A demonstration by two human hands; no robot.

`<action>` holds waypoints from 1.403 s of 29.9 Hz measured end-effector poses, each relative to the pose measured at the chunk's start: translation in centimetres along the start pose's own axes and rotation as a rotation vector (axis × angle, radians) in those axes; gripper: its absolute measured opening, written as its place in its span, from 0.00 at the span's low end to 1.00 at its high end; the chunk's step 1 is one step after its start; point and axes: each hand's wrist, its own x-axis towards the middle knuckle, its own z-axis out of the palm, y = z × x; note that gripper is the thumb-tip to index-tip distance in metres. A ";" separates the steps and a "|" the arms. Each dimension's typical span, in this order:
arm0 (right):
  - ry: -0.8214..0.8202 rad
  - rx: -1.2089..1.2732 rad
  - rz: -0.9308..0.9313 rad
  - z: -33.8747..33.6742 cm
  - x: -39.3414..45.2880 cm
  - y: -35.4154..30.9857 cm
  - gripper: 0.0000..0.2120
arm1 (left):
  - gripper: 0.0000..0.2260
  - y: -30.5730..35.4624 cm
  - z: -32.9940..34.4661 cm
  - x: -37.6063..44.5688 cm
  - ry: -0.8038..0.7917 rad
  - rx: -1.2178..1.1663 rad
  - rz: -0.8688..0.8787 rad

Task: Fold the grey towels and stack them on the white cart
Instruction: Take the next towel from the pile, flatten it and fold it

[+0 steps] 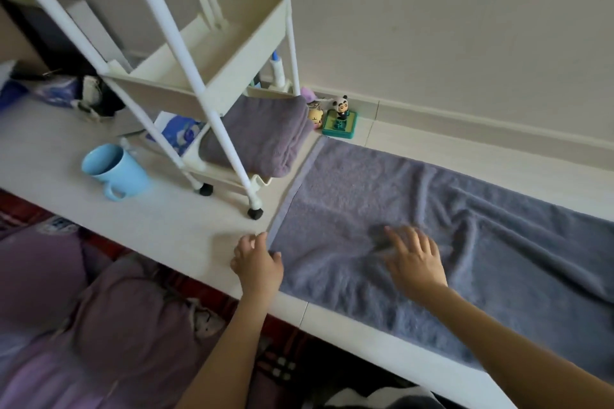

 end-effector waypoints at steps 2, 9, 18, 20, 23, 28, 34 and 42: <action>-0.083 -0.047 -0.092 1.8 -0.8 -1.1 0.27 | 0.21 0.8 0.8 -0.5 -0.022 0.011 0.173; -0.057 -0.096 -0.206 2.6 -2.4 -1.2 0.27 | 0.24 2.0 3.5 -2.5 -0.126 0.202 0.302; 0.000 -0.010 0.206 3.9 -6.9 4.7 0.31 | 0.29 4.2 7.0 -3.7 -0.189 0.362 0.589; 0.039 0.007 0.360 3.8 -8.6 6.9 0.33 | 0.29 4.2 7.4 -3.8 -0.181 0.366 0.582; 0.054 0.017 0.542 3.8 -10.3 9.6 0.36 | 0.30 5.9 7.4 -4.2 -0.175 0.302 0.533; 0.110 0.029 0.438 3.5 -10.2 9.3 0.33 | 0.31 10.5 8.9 -5.6 -0.212 0.230 0.673; 0.105 0.034 0.516 3.9 -12.3 12.6 0.32 | 0.29 12.1 11.4 -6.6 -0.216 0.379 0.854; 0.097 0.105 0.812 2.6 -15.8 18.7 0.34 | 0.31 13.8 12.0 -7.1 -0.198 0.312 0.812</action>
